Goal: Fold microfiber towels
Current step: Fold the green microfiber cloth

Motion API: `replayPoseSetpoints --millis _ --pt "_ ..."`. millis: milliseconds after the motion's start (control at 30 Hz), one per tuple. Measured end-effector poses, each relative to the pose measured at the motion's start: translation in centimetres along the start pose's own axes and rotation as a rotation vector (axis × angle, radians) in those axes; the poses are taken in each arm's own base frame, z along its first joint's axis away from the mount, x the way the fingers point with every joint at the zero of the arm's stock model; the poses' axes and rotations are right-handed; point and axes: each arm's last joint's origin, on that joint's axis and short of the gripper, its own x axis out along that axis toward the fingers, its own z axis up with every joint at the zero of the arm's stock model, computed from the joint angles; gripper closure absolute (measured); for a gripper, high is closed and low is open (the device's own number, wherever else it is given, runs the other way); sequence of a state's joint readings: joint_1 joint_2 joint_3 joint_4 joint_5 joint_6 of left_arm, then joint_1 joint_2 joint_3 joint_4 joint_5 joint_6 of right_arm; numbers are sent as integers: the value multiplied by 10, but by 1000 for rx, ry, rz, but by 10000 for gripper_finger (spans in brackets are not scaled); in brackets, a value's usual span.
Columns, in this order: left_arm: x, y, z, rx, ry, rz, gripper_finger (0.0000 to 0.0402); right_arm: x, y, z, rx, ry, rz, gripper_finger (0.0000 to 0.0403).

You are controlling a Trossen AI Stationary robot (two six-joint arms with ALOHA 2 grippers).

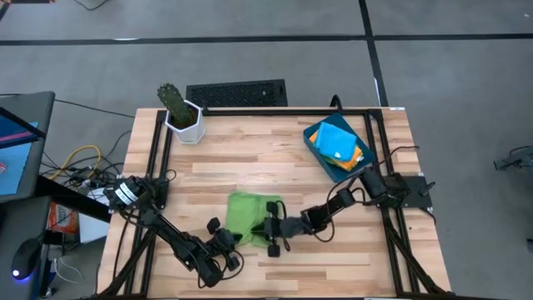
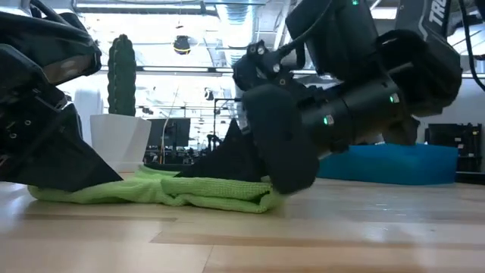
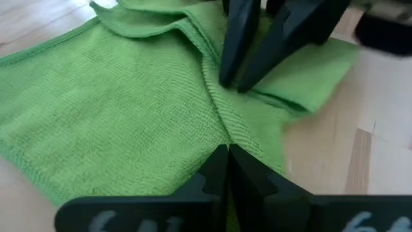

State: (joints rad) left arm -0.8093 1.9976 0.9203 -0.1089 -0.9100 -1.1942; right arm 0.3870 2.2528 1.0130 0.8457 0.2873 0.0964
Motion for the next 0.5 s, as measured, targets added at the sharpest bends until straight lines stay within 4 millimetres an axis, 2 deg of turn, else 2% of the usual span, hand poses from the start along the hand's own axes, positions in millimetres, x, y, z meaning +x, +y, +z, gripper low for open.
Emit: replayPoseSetpoints --millis 167,267,367,500 --pt "-1 0 0 6 1 -3 395 -16 16 27 -42 -75 56 333" --pt "-1 -1 0 11 0 -3 395 -29 25 39 -79 -116 13 333" --pt "-1 -1 0 15 -5 -6 395 -35 29 37 -69 -112 -16 333" --pt "-1 -1 0 19 -6 -7 395 -33 32 13 -84 -67 -133 334"
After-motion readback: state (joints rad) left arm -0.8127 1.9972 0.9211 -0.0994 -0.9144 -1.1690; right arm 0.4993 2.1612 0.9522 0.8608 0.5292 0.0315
